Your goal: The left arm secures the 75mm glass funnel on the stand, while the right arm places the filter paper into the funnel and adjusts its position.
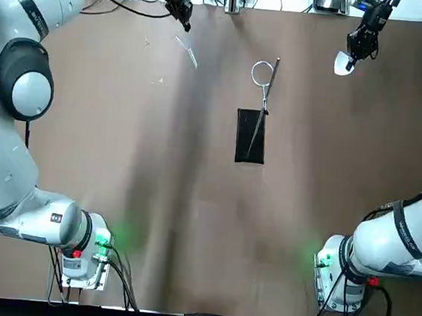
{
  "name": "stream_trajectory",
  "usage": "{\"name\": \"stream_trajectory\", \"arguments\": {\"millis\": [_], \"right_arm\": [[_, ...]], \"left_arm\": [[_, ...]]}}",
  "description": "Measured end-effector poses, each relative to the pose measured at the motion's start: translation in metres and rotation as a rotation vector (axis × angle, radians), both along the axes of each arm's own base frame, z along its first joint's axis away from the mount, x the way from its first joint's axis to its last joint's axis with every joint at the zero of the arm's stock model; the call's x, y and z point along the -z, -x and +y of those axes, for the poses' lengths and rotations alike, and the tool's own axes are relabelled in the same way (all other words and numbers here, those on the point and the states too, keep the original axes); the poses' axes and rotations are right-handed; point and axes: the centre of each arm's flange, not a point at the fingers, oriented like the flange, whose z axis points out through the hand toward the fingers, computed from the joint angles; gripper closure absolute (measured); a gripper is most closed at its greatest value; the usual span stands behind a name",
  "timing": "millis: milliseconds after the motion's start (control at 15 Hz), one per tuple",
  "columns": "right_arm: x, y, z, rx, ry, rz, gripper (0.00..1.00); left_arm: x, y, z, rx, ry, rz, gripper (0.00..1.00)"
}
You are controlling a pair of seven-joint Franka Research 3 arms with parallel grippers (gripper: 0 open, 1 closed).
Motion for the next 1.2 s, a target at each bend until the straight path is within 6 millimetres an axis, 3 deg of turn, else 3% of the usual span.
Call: {"name": "stream_trajectory", "arguments": {"millis": [333, 467, 533, 933, 1000, 1200], "right_arm": [[-0.02, 0.001, 0.019, 0.024, 0.004, 0.001, 0.99], [-0.024, 0.005, 0.016, 0.024, 0.0, 0.035, 0.99], [-0.024, 0.005, 0.016, 0.024, 0.0, 0.035, 0.99], [-0.048, 0.005, 0.005, 0.031, -0.002, 0.028, 0.99], [-0.054, 0.005, -0.001, 0.042, -0.004, 0.02, 0.99], [-0.068, 0.007, -0.009, 0.067, -0.036, 0.001, 0.99]], "left_arm": [[-0.006, 0.0, -0.002, 0.174, 0.031, -0.057, 0.97], [-0.028, 0.0, -0.01, 0.327, 0.063, -0.138, 0.97], [-0.028, 0.0, -0.01, 0.327, 0.063, -0.138, 0.97], [-0.093, 0.037, -0.065, 0.751, 0.15, -0.415, 0.97], [-0.114, 0.052, -0.083, 0.849, 0.168, -0.511, 0.97], [-0.138, 0.077, -0.111, 0.941, 0.179, -0.622, 0.97]]}}
